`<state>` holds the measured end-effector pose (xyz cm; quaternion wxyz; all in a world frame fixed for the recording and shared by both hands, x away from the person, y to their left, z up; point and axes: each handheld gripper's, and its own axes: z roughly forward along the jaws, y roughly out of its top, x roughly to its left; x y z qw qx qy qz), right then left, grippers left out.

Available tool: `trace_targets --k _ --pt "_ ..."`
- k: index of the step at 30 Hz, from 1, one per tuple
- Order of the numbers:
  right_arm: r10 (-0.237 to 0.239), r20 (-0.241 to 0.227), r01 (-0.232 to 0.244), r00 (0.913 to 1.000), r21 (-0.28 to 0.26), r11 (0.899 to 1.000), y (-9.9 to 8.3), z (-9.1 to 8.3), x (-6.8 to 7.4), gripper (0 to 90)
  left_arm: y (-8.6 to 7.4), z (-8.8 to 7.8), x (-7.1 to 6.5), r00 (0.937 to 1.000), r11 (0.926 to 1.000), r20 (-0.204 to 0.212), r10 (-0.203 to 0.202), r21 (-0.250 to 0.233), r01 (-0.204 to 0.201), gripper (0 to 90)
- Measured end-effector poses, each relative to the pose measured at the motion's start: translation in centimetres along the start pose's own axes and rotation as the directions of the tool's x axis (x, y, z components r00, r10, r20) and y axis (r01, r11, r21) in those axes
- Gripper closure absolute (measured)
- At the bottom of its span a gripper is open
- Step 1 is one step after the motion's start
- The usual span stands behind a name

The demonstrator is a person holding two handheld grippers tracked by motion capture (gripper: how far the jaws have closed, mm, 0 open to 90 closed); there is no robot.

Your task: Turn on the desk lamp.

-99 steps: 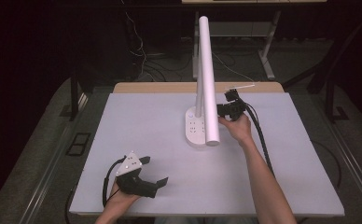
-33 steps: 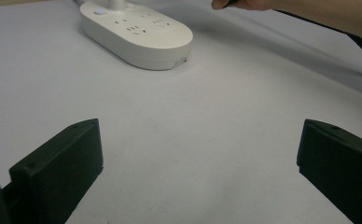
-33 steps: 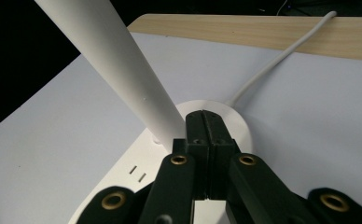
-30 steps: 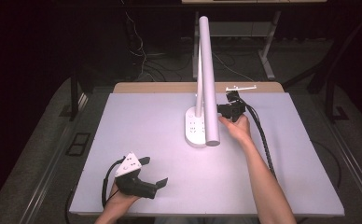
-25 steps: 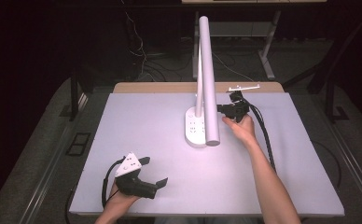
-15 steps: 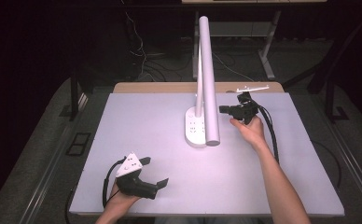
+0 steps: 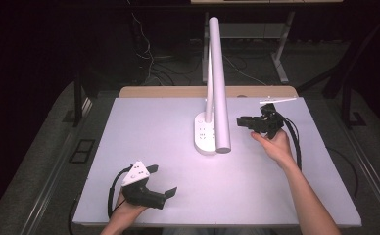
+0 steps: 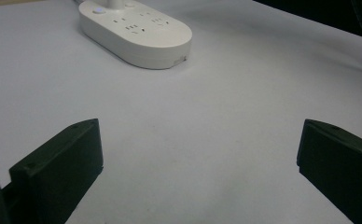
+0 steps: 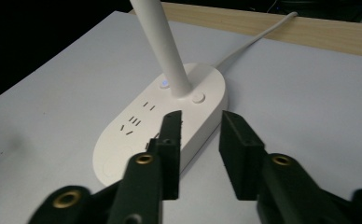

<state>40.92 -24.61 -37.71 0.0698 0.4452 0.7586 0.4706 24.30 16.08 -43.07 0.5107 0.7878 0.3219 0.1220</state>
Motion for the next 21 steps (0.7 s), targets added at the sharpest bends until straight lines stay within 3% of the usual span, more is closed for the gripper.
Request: trace_targets --k 2,3,5,6,9,10,12,21 --pt "-0.001 -0.005 0.001 1.0 -0.001 1.0 -0.1 -0.3 0.2 58.6 0.0 0.0 0.0 1.0 1.0 0.0 0.0 0.001 0.0 0.0" --pt "0.004 -0.004 -0.004 1.0 -0.005 1.0 -0.2 -0.8 0.5 47.6 0.0 0.0 0.0 1.0 1.0 0.0 0.001 0.002 -0.001 0.0" --pt "0.007 0.001 -0.007 1.0 -0.004 1.0 -0.3 -1.0 0.6 42.4 0.0 0.0 0.0 1.0 1.0 0.001 0.0 0.002 0.0 0.0" --pt "-0.001 0.009 0.001 1.0 0.003 1.0 -0.5 -1.4 0.7 30.5 0.0 0.0 0.0 1.0 1.0 0.0 0.0 0.001 0.0 0.0" --pt "-0.009 0.015 0.008 0.9998 0.035 0.999 -1.1 -1.9 0.8 10.2 0.0 0.0 0.0 1.0 1.0 -0.001 -0.001 0.0 0.001 0.0" --pt "-0.008 0.016 0.008 0.9998 0.039 0.999 -1.3 -2.1 0.8 9.7 0.0 0.0 0.0 1.0 1.0 -0.001 -0.002 -0.001 0.002 0.0" --pt "-0.017 0.02 0.016 0.9997 0.048 0.999 -1.9 -2.5 1.0 0.0 0.0 0.0 0.0 1.0 1.0 -0.002 -0.002 -0.002 0.002 0.0" --pt "-0.009 -0.002 0.009 1.0 0.027 1.0 -4.1 -4.4 1.6 0.0 0.0 0.0 -0.1 1.0 1.0 -0.002 -0.001 -0.001 0.001 0.0"
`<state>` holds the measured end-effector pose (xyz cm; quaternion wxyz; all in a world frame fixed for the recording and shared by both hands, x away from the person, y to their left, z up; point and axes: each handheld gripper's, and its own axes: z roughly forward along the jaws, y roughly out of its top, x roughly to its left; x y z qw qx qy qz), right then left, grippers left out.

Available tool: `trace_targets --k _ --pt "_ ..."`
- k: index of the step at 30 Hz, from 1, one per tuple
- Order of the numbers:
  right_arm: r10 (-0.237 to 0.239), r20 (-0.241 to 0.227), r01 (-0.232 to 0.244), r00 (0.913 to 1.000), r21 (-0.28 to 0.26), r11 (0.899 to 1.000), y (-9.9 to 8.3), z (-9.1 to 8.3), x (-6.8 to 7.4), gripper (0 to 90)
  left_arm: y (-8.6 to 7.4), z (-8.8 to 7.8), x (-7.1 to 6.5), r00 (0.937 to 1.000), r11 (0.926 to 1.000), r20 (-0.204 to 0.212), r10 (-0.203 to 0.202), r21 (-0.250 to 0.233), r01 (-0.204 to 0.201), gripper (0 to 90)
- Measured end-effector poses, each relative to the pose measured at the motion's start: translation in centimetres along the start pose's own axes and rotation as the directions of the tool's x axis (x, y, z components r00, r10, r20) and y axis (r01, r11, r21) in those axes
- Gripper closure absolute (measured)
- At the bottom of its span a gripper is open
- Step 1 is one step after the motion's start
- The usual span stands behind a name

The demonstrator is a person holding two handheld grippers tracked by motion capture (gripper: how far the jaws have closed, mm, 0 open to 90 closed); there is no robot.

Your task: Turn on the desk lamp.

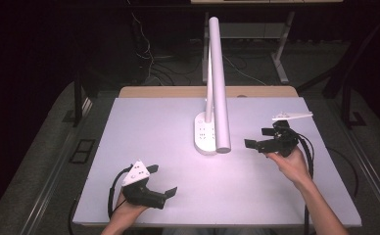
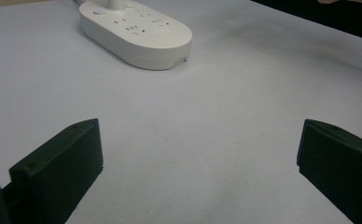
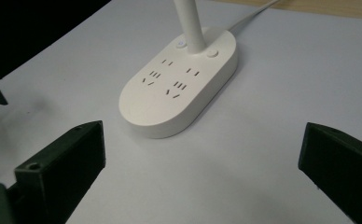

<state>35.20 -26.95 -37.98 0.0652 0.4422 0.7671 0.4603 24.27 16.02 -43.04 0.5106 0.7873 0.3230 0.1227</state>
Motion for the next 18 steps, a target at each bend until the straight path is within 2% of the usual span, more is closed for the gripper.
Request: trace_targets --k 8,18 --pt "0.012 -0.034 -0.012 0.9993 -0.009 1.0 -2.2 -1.5 0.8 0.0 0.0 0.0 0.0 1.0 1.0 -0.001 0.0 0.0 0.0 0.0" --pt "0.006 -0.048 -0.007 0.9988 -0.014 1.0 -4.2 -2.8 1.6 0.0 0.0 -0.1 0.0 1.0 1.0 -0.002 0.002 0.001 -0.002 0.0"
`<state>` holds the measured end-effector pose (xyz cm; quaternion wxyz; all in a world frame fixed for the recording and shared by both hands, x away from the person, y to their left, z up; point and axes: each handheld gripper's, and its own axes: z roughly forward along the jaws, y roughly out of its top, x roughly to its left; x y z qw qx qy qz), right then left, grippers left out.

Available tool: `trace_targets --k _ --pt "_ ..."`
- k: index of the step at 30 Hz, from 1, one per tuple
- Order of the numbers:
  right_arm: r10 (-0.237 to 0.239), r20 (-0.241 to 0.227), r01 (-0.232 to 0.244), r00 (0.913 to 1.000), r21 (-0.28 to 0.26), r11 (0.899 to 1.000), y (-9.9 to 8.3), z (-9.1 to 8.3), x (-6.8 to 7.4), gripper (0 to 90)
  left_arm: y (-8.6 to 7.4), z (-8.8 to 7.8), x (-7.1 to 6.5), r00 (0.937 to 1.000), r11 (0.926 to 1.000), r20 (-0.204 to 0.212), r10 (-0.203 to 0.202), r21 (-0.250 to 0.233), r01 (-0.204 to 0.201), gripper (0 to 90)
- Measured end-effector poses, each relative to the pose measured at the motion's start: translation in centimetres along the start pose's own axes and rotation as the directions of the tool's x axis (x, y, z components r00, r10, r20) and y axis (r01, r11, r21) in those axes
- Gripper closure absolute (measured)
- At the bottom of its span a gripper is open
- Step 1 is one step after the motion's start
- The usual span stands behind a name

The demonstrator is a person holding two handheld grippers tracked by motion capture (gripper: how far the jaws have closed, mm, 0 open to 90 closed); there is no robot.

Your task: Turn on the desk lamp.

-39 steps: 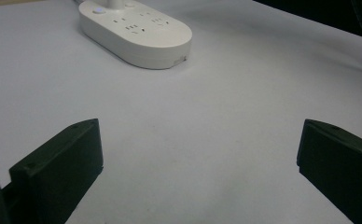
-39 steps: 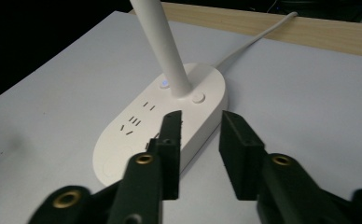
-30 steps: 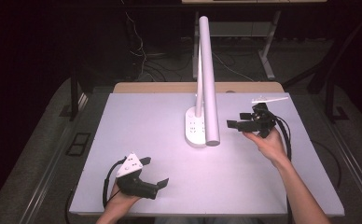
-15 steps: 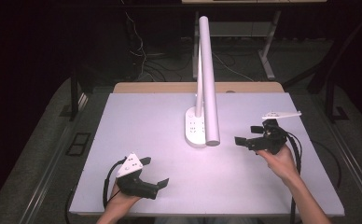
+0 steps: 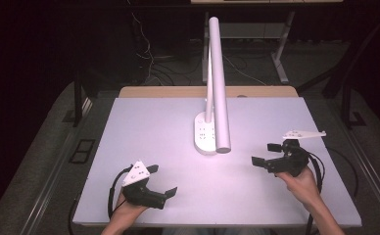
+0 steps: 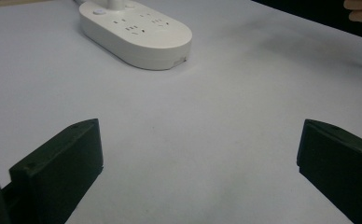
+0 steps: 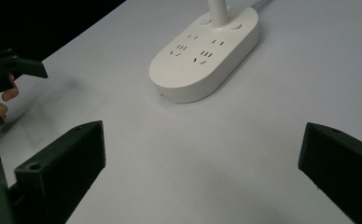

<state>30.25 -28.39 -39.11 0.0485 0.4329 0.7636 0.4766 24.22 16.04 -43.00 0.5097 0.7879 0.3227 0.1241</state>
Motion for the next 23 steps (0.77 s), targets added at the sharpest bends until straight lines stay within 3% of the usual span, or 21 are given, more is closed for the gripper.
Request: trace_targets --k 14,23 --pt "0.039 0.0 -0.039 0.9992 -0.021 0.999 -4.2 -1.7 0.8 0.0 0.0 0.0 0.0 1.0 1.0 -0.001 -0.002 0.001 0.002 0.0" --pt "0.008 0.011 -0.007 0.9999 -0.014 1.0 -6.1 -1.9 1.8 0.0 0.0 0.0 0.0 1.0 1.0 0.002 0.0 0.001 0.0 0.0"
